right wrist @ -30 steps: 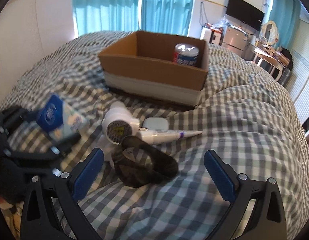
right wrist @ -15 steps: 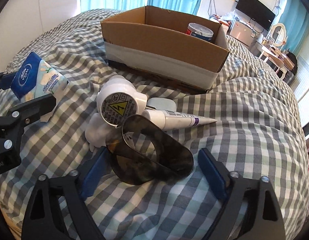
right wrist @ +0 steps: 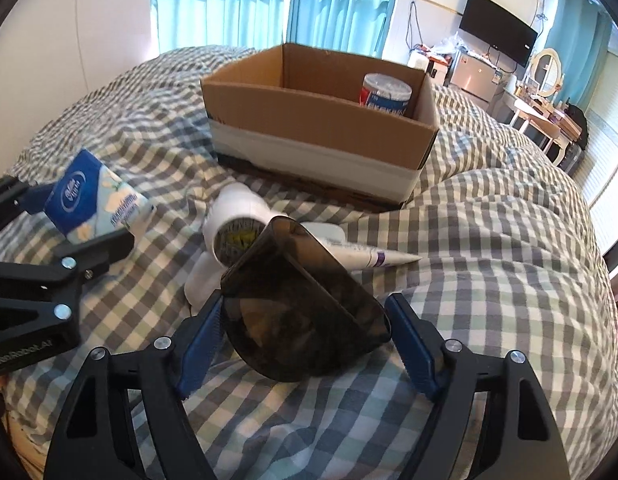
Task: Organize objects
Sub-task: 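Grasp the blue tissue pack with the left gripper while the right grasps the dark visor, then carry tissue pack and visor into the box and release both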
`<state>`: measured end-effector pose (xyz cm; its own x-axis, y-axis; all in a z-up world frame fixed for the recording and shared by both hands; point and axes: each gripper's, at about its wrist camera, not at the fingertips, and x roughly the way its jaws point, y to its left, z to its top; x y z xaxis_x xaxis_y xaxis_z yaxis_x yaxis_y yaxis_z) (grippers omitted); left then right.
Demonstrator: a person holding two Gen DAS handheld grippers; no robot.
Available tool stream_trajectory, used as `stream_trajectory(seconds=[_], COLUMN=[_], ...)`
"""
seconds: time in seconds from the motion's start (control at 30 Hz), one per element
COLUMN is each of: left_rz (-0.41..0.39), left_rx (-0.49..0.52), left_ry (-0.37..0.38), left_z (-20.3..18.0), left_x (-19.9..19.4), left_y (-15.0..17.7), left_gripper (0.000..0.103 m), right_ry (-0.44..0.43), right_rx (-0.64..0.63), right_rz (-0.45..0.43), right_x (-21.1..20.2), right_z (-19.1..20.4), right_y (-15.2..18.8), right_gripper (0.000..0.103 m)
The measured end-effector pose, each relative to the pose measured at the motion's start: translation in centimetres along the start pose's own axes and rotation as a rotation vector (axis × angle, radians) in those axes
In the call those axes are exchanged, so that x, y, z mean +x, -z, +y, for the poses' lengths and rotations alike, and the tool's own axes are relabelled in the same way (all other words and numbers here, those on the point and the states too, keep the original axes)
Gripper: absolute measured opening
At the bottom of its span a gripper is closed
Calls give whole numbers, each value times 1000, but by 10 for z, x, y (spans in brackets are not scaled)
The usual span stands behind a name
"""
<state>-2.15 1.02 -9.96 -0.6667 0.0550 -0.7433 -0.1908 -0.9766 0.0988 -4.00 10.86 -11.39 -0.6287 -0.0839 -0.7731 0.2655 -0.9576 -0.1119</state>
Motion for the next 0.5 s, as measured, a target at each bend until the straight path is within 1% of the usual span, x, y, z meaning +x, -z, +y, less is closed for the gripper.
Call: stream_trajectory(seconds=[0.23, 0.5], left_rz=[-8, -20], left_rx=[-5, -5], left_ry=[12, 19], left_z=[0, -2], left_x=[-5, -14], left_y=[-2, -4], left_gripper=[70, 70], right_ry=[-8, 5], right_rx=[-4, -2], right_rz=[-41, -86], right_x=[-14, -31], right_z=[4, 4], right_y=[-5, -10], right_gripper=[78, 78])
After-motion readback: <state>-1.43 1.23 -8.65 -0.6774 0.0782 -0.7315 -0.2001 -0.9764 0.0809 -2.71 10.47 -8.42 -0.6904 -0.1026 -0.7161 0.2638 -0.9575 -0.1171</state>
